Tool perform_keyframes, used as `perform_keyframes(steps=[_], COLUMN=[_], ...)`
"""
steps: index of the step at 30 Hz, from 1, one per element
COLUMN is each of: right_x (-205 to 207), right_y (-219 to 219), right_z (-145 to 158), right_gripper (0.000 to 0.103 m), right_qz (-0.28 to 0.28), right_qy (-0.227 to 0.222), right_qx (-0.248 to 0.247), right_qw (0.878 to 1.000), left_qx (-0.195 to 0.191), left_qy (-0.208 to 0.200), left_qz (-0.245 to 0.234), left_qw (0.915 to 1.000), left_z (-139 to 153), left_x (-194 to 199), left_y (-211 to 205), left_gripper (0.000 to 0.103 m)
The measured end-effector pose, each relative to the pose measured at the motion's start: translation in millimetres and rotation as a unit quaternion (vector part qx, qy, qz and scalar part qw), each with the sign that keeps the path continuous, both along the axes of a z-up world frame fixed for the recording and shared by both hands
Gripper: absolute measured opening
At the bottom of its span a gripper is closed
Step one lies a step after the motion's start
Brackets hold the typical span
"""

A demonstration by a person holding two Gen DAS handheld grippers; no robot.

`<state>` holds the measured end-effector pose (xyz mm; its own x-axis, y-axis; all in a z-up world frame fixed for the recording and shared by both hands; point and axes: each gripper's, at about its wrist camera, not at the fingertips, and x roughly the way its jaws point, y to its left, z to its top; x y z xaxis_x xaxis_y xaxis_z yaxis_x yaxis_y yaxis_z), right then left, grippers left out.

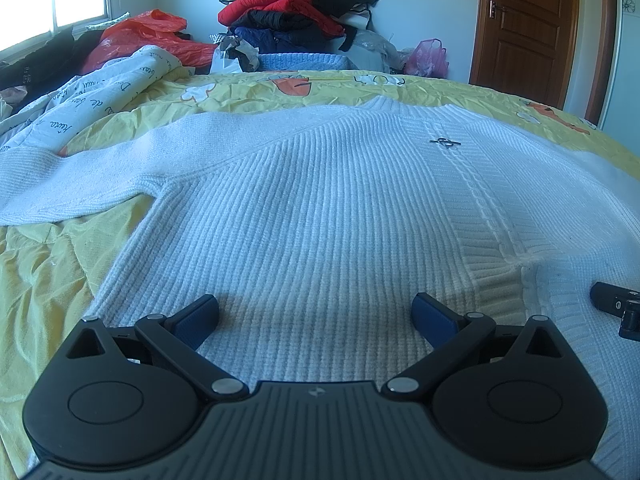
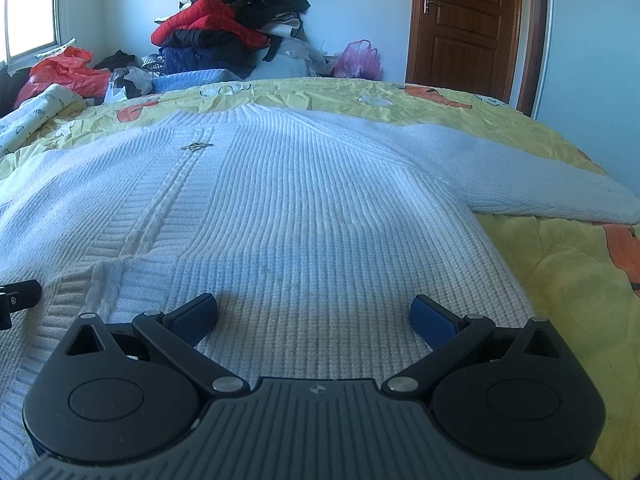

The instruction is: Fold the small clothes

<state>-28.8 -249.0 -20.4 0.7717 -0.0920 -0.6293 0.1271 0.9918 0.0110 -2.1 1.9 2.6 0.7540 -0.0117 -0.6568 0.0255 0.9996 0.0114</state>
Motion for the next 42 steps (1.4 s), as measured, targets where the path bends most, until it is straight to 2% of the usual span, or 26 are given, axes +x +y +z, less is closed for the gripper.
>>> perform_keyframes(steps=[5,8,12,14,15,16,17,18,21,23,24,27,29,31,33,35,39,40,42], right_x=[4.1,4.5,-5.7,-5.3,-2.2,-0.4,-2.5,-7.3,-17.0,-18.3,-16.4,-3.6,3.9,15.3,22.6,29.0,26.4,25.7,28.5], right_y=[-2.1,-22.0,-102.0,-166.3,-197.6,-235.9,-273.4,-313.7,-402.8,-435.3,-445.2,-455.6,-459.8,-459.7,-456.9,-456.6,-441.9,-435.1,-412.0], right_z=[-0.8,14.1,51.0,59.3,59.3,57.3,52.6,45.6,23.4,11.2,7.6,3.5,-1.6,-3.6,-4.7,-6.7,4.1,12.0,33.7], right_gripper=[0.103,0.101,0.103,0.103,0.103,0.103,0.103,0.099,0.087,0.079,0.077,0.073,0.072,0.067,0.055,0.015,0.014,0.014,0.014], right_qz=[0.008,0.071,0.068,0.026,-0.011,-0.057,-0.103,-0.156,-0.283,-0.312,-0.321,-0.334,-0.331,-0.327,-0.332,-0.338,-0.344,-0.337,-0.304], right_qy=[0.004,0.008,-0.086,-0.115,-0.115,-0.118,-0.135,-0.159,-0.183,-0.186,-0.184,-0.173,-0.170,-0.156,-0.151,-0.134,-0.148,-0.163,-0.190], right_qx=[0.001,0.028,0.101,0.155,0.182,0.218,0.257,0.301,0.378,0.391,0.384,0.336,0.334,0.316,0.293,0.275,0.254,0.255,0.251], right_qw=[1.000,0.997,0.989,0.981,0.976,0.967,0.951,0.927,0.862,0.846,0.846,0.864,0.866,0.877,0.884,0.890,0.892,0.892,0.899], left_qx=[0.000,-0.001,0.000,0.000,0.000,0.000,0.000,0.000,0.000,0.000,0.000,0.000,0.000,0.000,0.000,0.000,0.000,0.000,0.000], left_qy=[0.000,0.000,0.000,0.000,0.000,0.000,0.000,0.000,0.000,0.000,0.000,0.000,0.000,0.000,0.000,0.000,0.000,0.000,0.000], left_qz=[0.000,0.000,0.000,0.000,0.000,0.000,0.000,0.000,0.000,0.000,0.000,0.000,0.000,0.000,0.000,0.000,0.000,0.000,0.000], left_qw=[1.0000,1.0000,1.0000,1.0000,1.0000,1.0000,1.0000,1.0000,1.0000,1.0000,1.0000,1.0000,1.0000,1.0000,1.0000,1.0000,1.0000,1.0000,1.0000], left_z=[0.0,-0.3,-0.1,-0.1,0.0,0.0,0.0,-0.1,-0.1,-0.1,-0.1,-0.1,-0.1,-0.1,-0.1,-0.1,-0.1,-0.1,-0.1], left_x=[-0.4,-0.6,0.0,-0.2,-0.1,-0.1,-0.2,0.0,-0.2,-0.2,0.0,-0.1,-0.1,0.0,-0.1,-0.1,0.0,0.0,0.0], left_y=[-0.6,-0.6,-0.1,-0.2,0.0,0.0,-0.1,0.0,-0.5,-0.1,0.0,0.0,-0.2,0.0,0.1,-0.2,-0.1,0.0,0.0], left_gripper=[0.103,0.103,0.103,0.103,0.103,0.103,0.103,0.103,0.103,0.103,0.103,0.103,0.103,0.103,0.103,0.103,0.103,0.103,0.103])
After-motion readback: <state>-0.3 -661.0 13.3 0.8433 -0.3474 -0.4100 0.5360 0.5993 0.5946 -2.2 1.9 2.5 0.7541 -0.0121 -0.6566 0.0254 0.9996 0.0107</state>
